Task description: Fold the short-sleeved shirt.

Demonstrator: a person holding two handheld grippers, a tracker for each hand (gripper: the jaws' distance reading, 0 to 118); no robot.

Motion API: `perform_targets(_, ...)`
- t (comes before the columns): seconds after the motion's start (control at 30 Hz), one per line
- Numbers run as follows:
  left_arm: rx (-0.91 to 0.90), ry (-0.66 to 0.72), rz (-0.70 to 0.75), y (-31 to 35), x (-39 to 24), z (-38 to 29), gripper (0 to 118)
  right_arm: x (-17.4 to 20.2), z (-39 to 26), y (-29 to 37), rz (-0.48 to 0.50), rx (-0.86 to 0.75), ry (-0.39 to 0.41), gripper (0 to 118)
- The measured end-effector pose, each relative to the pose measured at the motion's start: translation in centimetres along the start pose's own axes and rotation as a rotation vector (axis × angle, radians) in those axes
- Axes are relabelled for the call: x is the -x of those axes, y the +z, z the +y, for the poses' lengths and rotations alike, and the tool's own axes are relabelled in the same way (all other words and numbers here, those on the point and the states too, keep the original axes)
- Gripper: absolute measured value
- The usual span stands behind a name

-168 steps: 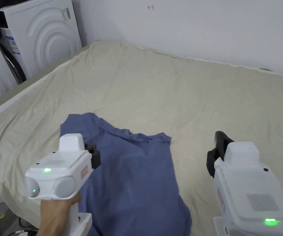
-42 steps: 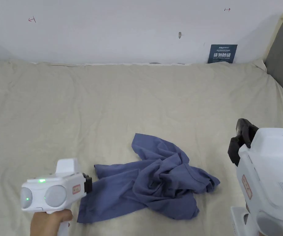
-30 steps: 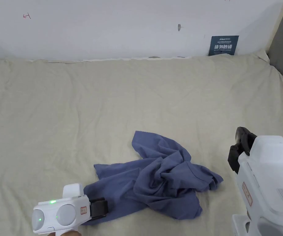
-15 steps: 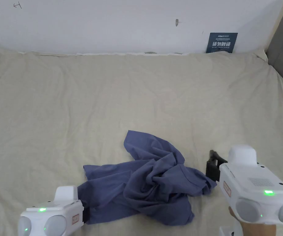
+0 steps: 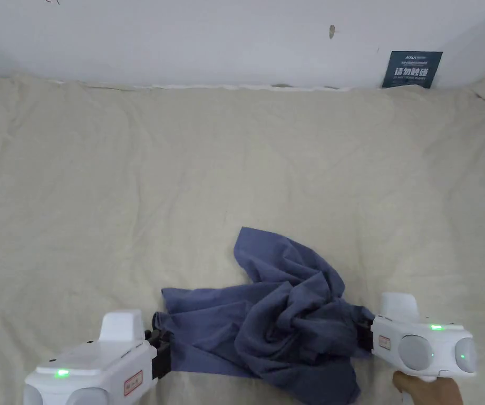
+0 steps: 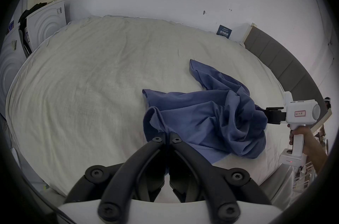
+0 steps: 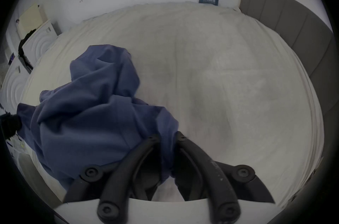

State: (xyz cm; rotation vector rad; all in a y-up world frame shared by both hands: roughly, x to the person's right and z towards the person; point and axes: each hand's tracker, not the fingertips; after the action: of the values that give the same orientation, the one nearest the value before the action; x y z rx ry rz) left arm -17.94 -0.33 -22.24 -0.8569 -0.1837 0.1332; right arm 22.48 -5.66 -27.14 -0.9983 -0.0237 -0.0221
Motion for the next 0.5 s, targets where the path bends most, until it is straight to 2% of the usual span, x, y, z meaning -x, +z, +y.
perform_targets(0.1,-0.005,0.021,-0.008,-0.1,0.1,0.8,3,0.9,1.2,2.3,-0.072,-0.081,0.122,14)
perform_targets(0.13,-0.011,0.037,-0.02,0.0,0.3,1.3,3,0.8,1.9,3.4,-0.091,-0.121,0.139,14)
perform_targets(0.33,-0.161,0.063,-0.049,1.5,1.0,9.6,3,-0.3,9.5,11.6,-0.108,-0.342,0.184,14)
perform_targets(0.5,-0.33,-0.007,0.025,4.7,1.7,20.2,3,-0.9,17.1,18.8,-0.145,-0.51,0.196,14)
